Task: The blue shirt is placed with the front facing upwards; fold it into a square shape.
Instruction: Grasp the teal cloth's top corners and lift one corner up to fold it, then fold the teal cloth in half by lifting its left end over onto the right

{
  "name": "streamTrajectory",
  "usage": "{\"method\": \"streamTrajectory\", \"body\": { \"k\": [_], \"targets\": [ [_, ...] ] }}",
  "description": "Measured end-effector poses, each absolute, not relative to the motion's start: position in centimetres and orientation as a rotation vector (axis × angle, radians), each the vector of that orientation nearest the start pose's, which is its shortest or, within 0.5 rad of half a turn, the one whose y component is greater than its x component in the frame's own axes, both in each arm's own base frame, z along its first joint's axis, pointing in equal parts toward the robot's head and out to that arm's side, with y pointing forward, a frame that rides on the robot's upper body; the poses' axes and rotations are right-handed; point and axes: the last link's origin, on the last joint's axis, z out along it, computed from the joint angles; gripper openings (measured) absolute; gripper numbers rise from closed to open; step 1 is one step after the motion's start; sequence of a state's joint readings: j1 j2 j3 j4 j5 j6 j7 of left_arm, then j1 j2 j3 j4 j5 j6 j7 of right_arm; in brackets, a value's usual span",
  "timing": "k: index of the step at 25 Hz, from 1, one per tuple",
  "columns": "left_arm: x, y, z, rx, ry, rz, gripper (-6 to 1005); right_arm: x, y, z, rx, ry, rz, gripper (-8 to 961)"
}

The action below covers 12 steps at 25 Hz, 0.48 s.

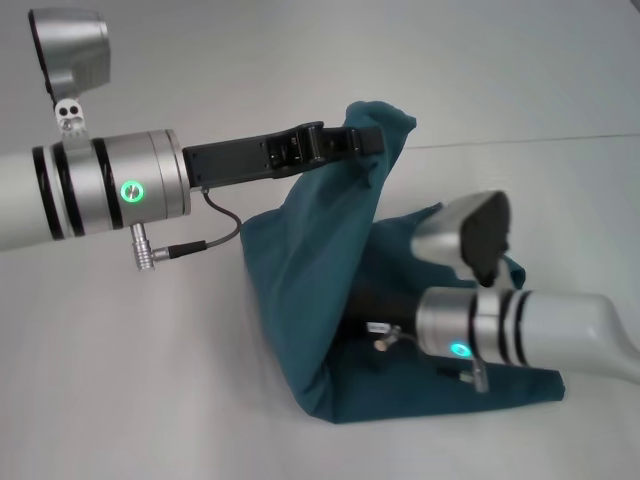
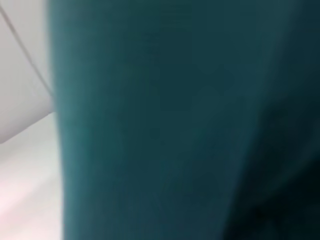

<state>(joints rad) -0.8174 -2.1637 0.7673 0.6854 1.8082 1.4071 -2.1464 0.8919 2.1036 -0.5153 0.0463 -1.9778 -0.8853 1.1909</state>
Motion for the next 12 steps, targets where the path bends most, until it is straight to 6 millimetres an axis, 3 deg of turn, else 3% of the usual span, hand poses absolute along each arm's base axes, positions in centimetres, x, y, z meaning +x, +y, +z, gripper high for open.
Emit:
{"method": "streamTrajectory", "body": {
  "k": [4, 12],
  "targets": [
    [-12.3, 39.9, -2.6, -2.594, -1.352, -1.135, 31, 23.8, 36.8, -11.3, -2.498, 0.977, 0.605, 166],
    [-12.2, 39.7, -3.4, -2.586, -1.367, -1.195, 32, 27.4, 36.4, -7.2, -2.328, 0.987, 0.719, 406]
  ]
}}
